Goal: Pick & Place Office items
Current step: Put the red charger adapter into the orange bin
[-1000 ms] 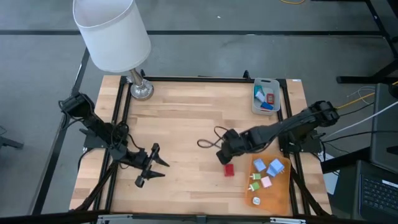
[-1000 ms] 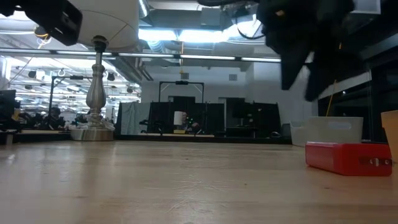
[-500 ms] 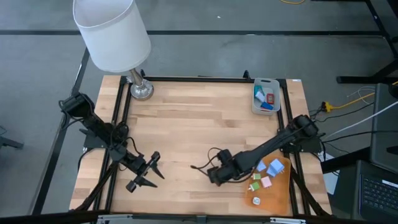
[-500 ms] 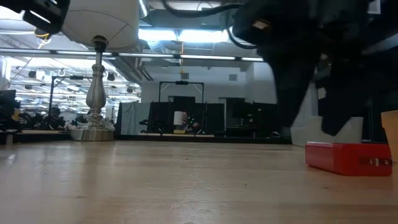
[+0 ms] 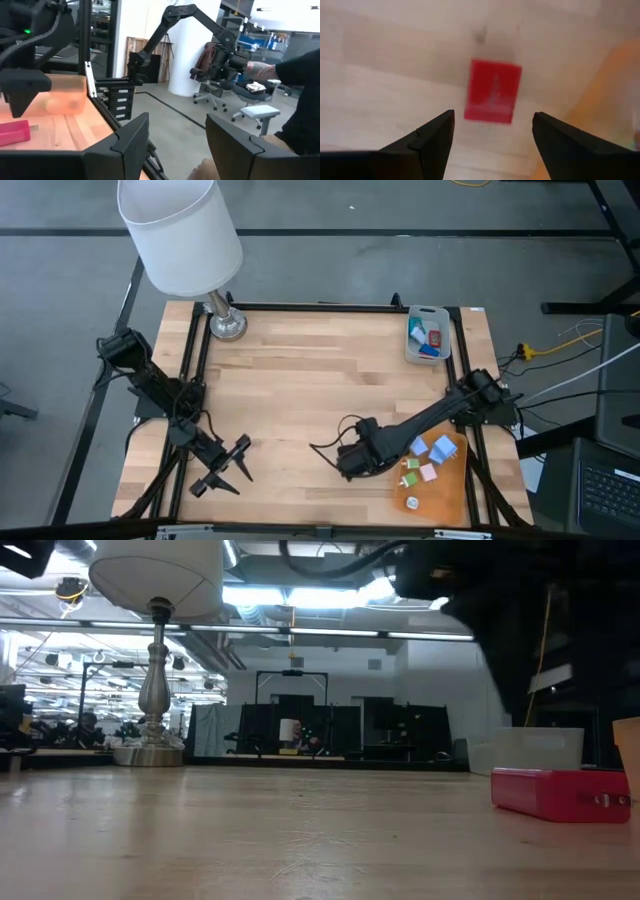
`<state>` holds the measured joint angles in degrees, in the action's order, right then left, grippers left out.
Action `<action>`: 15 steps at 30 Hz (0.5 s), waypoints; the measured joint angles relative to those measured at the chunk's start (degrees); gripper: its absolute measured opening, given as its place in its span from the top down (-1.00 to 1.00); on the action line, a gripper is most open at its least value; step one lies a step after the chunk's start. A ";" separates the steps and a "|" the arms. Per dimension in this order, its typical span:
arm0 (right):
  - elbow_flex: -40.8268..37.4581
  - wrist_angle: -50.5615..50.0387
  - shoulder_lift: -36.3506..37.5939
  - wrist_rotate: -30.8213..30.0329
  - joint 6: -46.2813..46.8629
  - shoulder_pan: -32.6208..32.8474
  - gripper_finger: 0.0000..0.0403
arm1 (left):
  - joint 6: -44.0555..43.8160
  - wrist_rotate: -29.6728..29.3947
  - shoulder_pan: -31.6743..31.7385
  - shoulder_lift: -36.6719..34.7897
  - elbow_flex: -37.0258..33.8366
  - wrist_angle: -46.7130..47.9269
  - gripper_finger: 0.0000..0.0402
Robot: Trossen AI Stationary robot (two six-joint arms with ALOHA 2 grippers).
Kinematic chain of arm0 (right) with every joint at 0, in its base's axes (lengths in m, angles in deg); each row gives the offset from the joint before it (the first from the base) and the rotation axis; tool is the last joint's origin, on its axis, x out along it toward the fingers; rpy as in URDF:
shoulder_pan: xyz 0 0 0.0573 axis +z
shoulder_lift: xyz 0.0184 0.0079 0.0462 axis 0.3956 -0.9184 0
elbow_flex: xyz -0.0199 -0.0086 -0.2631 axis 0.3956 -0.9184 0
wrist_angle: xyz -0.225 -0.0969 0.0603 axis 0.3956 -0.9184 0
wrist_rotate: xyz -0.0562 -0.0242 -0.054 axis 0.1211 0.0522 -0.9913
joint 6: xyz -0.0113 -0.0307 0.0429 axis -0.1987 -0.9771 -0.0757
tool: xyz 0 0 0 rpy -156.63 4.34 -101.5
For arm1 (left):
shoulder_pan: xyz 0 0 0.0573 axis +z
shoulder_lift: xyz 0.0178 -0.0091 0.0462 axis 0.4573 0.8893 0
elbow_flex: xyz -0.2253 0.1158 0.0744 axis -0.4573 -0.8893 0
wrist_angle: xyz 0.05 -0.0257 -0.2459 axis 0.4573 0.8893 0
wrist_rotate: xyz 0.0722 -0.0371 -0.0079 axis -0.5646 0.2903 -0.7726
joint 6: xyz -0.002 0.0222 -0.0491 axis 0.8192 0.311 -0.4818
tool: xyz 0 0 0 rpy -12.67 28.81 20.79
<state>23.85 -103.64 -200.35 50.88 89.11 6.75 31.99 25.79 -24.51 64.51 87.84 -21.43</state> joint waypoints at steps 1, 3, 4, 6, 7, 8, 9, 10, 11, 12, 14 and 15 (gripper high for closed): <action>0.00 -0.04 -0.02 0.26 0.87 0.34 -0.32 | 0.39 0.01 -0.19 0.00 0.00 0.00 0.05; 0.00 0.31 0.00 0.24 2.45 0.84 -0.32 | 0.72 0.05 -0.40 0.00 0.00 0.22 0.05; 0.00 0.51 -0.11 0.13 3.10 0.97 -0.32 | 1.00 0.25 -0.40 0.00 0.00 0.28 0.05; 0.00 0.53 -0.52 -0.02 4.13 0.96 -0.32 | 1.06 0.74 -0.40 0.00 0.00 0.59 0.06; 0.00 0.66 -0.81 0.00 4.20 0.95 -0.32 | 1.06 0.90 -0.37 0.00 0.00 0.79 0.06; 0.00 1.00 -1.25 0.00 4.25 0.94 -0.32 | 1.06 0.97 -0.37 0.00 0.00 0.80 0.05; 0.00 1.35 -1.82 0.07 4.24 0.93 -0.32 | 1.08 1.03 -0.37 0.00 0.00 0.75 0.05; 0.00 1.66 -2.46 0.41 4.13 0.92 -0.32 | 1.06 1.04 -0.37 0.00 0.00 0.76 0.05; 0.00 1.92 -3.16 0.85 3.96 0.78 -0.32 | 1.09 1.04 -0.37 0.00 0.00 0.76 0.05; 0.00 2.05 -3.81 1.52 3.56 0.64 -0.32 | 1.09 1.04 -0.37 0.00 0.00 0.75 0.05; -0.02 1.78 -4.96 2.89 2.46 0.27 -0.32 | 1.07 1.38 -0.37 0.00 0.00 0.79 0.06; -0.02 1.63 -5.51 3.45 1.96 -0.01 -0.32 | 1.07 1.67 -0.37 0.00 0.01 0.76 0.06</action>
<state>23.82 -102.01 -205.86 54.34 91.07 6.74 33.06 27.46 -24.88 64.51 87.85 -20.66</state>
